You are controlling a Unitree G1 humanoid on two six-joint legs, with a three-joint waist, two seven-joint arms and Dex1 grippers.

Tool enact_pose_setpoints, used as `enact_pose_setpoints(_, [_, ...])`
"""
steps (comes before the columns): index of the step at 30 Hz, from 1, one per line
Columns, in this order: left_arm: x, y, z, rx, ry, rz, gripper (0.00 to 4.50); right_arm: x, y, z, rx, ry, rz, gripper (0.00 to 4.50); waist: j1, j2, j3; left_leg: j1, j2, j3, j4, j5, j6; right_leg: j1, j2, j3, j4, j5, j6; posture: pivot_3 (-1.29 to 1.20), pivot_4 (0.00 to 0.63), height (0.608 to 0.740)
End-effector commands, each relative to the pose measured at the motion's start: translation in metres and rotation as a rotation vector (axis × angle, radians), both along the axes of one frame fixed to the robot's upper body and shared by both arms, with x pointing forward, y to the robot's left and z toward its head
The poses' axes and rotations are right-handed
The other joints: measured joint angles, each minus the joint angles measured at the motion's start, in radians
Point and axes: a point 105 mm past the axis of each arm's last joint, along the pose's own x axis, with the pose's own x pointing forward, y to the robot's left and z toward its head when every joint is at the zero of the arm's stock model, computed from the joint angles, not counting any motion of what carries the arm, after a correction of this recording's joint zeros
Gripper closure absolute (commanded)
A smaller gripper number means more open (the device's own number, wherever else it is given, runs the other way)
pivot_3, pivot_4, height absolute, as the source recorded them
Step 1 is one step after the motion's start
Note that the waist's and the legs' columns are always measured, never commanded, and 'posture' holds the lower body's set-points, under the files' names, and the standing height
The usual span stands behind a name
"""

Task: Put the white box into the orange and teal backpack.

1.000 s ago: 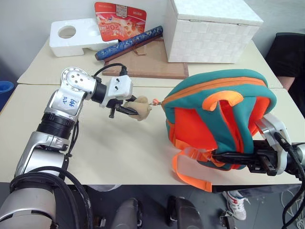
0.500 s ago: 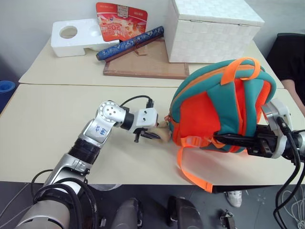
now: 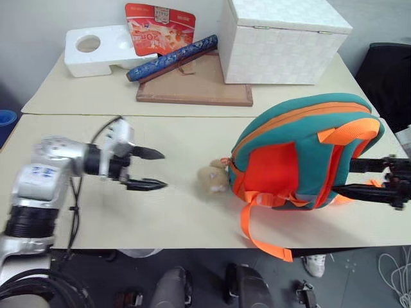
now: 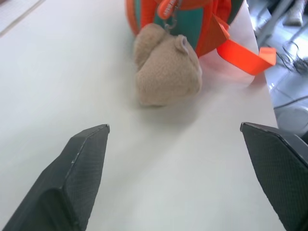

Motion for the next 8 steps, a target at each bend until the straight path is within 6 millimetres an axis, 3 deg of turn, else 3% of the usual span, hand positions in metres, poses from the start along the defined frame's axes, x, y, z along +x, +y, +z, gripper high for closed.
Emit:
enact_pose_setpoints(1, [-0.021,0.024,0.045,-0.05,-0.082,0.069,0.0,-0.009,-0.036,0.022,-0.048,-0.069,-0.112,0.02,0.002,0.0,0.0,0.0,0.0,0.0,0.0,0.0,0.0,0.0,0.0,0.0,0.0,0.0,0.0,0.0,0.15,0.74])
enact_pose_setpoints(4, [-0.017,0.036,0.05,-0.025,-0.159,0.174,0.0,-0.004,-0.053,0.028,-0.037,-0.139,-0.211,0.02,0.002,0.002,-0.001,0.001,0.0,0.0,0.0,-0.001,-0.001,0.001,0.0,0.001,-0.002,0.0,0.0,0.0,0.15,0.74])
enact_pose_setpoints(8, [-0.011,0.026,0.042,-0.038,-0.213,0.202,0.0,0.004,-0.048,0.021,0.024,-0.178,-0.231,0.02,0.002,0.003,-0.001,0.004,0.0,0.001,-0.004,-0.005,-0.009,0.001,0.0,0.002,0.0,0.0,0.0,0.0,0.15,0.74])
